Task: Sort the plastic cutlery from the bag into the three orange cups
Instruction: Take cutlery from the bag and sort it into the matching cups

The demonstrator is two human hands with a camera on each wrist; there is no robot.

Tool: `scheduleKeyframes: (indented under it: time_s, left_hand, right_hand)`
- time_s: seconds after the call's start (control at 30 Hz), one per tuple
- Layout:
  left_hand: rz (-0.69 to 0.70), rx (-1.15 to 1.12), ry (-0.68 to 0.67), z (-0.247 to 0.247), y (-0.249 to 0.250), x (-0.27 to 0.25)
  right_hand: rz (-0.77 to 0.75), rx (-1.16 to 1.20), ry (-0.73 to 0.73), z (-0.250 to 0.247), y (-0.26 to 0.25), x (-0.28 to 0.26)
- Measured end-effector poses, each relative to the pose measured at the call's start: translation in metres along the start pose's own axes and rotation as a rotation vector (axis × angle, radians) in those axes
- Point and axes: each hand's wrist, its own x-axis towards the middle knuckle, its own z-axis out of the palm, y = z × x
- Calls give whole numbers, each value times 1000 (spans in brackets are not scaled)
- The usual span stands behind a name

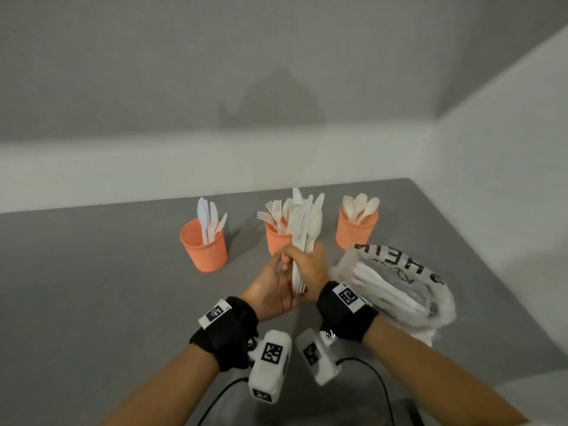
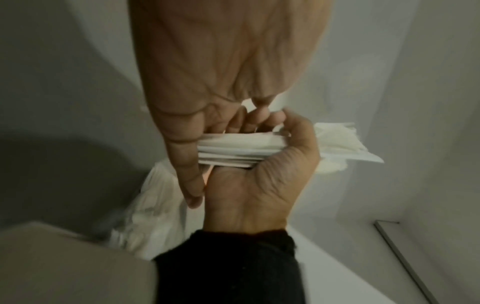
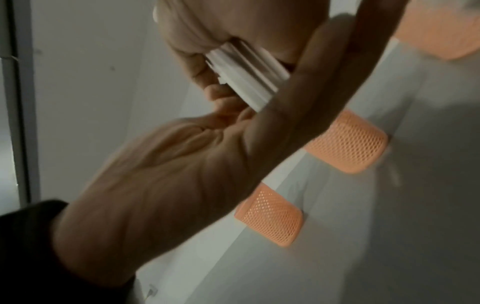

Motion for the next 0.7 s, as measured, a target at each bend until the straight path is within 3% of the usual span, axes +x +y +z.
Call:
scheduleKeyframes:
  time_s: [0.13,0.23,0.33,0.47,0.57,0.7]
  left_hand:
    - [11,209,57,-25,4,-7]
    - [251,363,154,-37,12,-9]
    - [392,304,246,-43,29,-3]
    - [378,199,436,-51,41,5]
    - [398,295,406,-53,47,5]
    - [371,345,240,-55,54,0]
  right_hand:
    - [4,-145,101,20,19,13]
    - [-76,-330,70,30,30,16]
    - [-95,-461,-14,46,37,6]
    - [-131,-488,-78,62,41,1]
    - [-8,-378,-198,57,32,3]
    - [194,-122,-502,43,12,3]
